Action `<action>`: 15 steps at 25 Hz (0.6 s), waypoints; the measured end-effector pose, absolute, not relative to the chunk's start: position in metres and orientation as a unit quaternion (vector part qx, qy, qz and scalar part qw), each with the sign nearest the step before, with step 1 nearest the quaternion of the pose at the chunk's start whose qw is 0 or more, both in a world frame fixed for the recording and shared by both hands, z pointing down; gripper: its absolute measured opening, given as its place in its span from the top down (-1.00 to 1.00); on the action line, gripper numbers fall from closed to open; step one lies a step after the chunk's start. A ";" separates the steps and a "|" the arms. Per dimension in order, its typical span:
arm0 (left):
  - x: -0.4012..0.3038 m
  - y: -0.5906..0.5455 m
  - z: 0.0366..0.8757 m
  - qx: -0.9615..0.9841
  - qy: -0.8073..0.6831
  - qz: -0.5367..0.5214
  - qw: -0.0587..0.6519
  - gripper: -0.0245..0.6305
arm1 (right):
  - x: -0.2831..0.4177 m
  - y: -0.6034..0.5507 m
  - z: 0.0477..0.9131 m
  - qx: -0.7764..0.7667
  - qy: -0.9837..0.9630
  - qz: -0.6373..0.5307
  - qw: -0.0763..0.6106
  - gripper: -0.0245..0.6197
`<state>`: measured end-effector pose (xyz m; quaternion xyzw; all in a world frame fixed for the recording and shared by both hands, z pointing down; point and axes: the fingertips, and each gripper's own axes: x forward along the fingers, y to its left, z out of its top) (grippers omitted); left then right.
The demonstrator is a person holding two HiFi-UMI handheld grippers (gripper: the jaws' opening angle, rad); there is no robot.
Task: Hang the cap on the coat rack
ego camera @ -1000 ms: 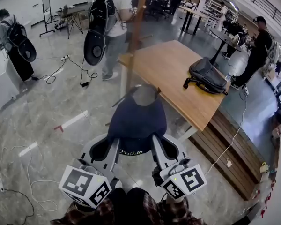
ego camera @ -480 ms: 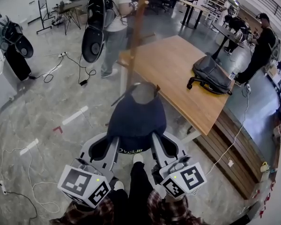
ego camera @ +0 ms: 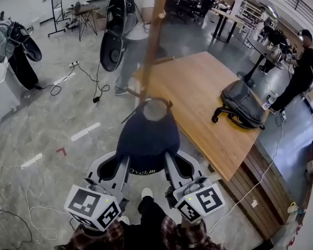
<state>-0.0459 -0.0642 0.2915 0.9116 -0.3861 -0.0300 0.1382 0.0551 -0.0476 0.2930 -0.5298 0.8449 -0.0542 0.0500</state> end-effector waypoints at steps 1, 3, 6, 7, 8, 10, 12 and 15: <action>-0.040 -0.075 0.291 0.910 -0.390 -0.030 0.139 0.86 | 0.061 -0.058 0.292 -0.527 0.846 -0.055 0.049 0.86; -0.029 -0.094 0.288 0.906 -0.398 -0.030 0.140 0.86 | 0.072 -0.079 0.290 -0.520 0.851 -0.056 0.047 0.86; -0.018 -0.119 0.283 0.901 -0.409 -0.030 0.141 0.86 | 0.084 -0.107 0.284 -0.505 0.860 -0.058 0.042 0.86; -0.014 -0.125 0.282 0.899 -0.413 -0.030 0.141 0.86 | 0.087 -0.115 0.283 -0.501 0.863 -0.058 0.040 0.86; -0.011 -0.131 0.281 0.897 -0.418 -0.031 0.142 0.86 | 0.090 -0.122 0.282 -0.497 0.865 -0.058 0.039 0.86; -0.005 -0.140 0.280 0.892 -0.428 -0.034 0.143 0.86 | 0.097 -0.134 0.281 -0.486 0.871 -0.058 0.034 0.86; -0.002 -0.148 0.281 0.887 -0.438 -0.036 0.145 0.86 | 0.100 -0.145 0.281 -0.476 0.877 -0.057 0.029 0.86; -0.004 -0.160 0.284 0.879 -0.452 -0.038 0.151 0.86 | 0.098 -0.160 0.282 -0.463 0.884 -0.054 0.018 0.86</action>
